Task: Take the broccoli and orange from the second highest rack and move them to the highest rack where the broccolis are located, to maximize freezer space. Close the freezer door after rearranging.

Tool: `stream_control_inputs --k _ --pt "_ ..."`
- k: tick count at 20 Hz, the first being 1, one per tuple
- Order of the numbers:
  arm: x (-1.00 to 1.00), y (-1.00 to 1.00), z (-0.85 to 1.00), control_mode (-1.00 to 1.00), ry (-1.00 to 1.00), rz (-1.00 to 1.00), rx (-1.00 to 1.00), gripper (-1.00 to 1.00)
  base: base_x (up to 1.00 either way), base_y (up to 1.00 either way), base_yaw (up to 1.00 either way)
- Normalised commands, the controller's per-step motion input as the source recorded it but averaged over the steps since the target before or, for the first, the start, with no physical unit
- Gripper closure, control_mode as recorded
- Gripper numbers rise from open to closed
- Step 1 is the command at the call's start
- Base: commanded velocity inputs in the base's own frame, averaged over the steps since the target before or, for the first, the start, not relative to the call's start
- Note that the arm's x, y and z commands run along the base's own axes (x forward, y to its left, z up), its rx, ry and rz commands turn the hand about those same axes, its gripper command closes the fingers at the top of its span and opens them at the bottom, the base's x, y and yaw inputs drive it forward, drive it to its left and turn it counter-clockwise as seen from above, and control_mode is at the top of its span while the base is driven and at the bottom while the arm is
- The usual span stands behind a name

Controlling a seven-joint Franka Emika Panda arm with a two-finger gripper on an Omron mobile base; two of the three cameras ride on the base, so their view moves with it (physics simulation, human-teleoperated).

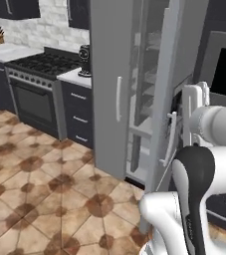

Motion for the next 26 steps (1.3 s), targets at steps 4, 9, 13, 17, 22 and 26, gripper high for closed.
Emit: stream_control_inputs --k 4,9,13,17,22,26 --pt "0.0 0.0 0.0 1.0 0.0 0.0 0.0 -1.0 -0.62 -0.78 0.01" --pt "0.0 0.0 0.0 1.0 0.0 0.0 0.0 -1.0 0.01 -0.71 0.14" --pt "0.0 0.0 0.0 1.0 0.0 0.0 0.0 -1.0 0.39 -0.64 0.3" --pt "0.0 0.0 0.0 1.0 0.0 0.0 0.0 -1.0 0.42 -0.72 0.17" --pt "0.0 0.0 0.0 1.0 0.0 0.0 0.0 -1.0 0.38 -0.7 0.14" --pt "0.0 0.0 0.0 1.0 0.0 0.0 0.0 -1.0 0.61 -0.46 0.14"
